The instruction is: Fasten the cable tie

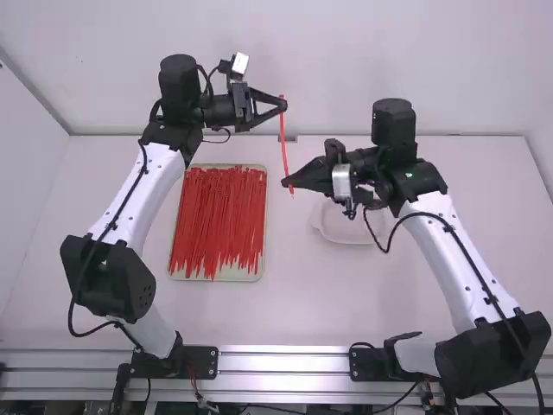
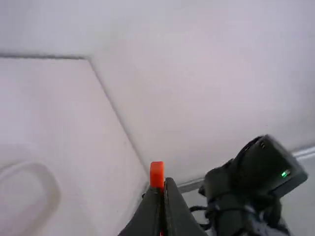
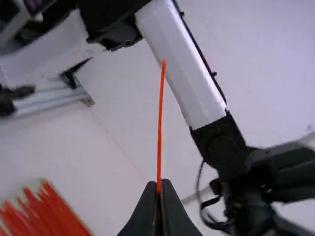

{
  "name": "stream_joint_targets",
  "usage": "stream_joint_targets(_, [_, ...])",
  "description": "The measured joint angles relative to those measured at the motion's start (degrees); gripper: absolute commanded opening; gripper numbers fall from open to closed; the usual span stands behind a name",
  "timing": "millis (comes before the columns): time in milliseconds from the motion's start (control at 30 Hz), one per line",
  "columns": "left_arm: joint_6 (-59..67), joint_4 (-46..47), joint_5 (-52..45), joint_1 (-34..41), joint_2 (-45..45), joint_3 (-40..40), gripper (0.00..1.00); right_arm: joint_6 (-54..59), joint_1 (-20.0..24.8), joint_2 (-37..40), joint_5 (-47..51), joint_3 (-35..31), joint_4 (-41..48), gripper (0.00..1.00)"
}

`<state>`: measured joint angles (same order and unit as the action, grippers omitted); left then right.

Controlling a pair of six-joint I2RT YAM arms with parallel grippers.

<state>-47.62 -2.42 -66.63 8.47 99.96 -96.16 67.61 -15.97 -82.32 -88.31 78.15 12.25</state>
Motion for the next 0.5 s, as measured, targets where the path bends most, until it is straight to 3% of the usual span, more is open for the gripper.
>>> stream_joint_targets(167, [14.23,0.92,-0.52,0.0,0.0,0.0,0.02,-17.22,1.95,0.0,1.9,0.0,-2.69,0.0])
stream_joint_targets(500, [29.77,1.18,-3.08,0.0,0.0,0.0,0.02,-24.46,2.1,0.0,0.48,-0.02,-3.74,0.0])
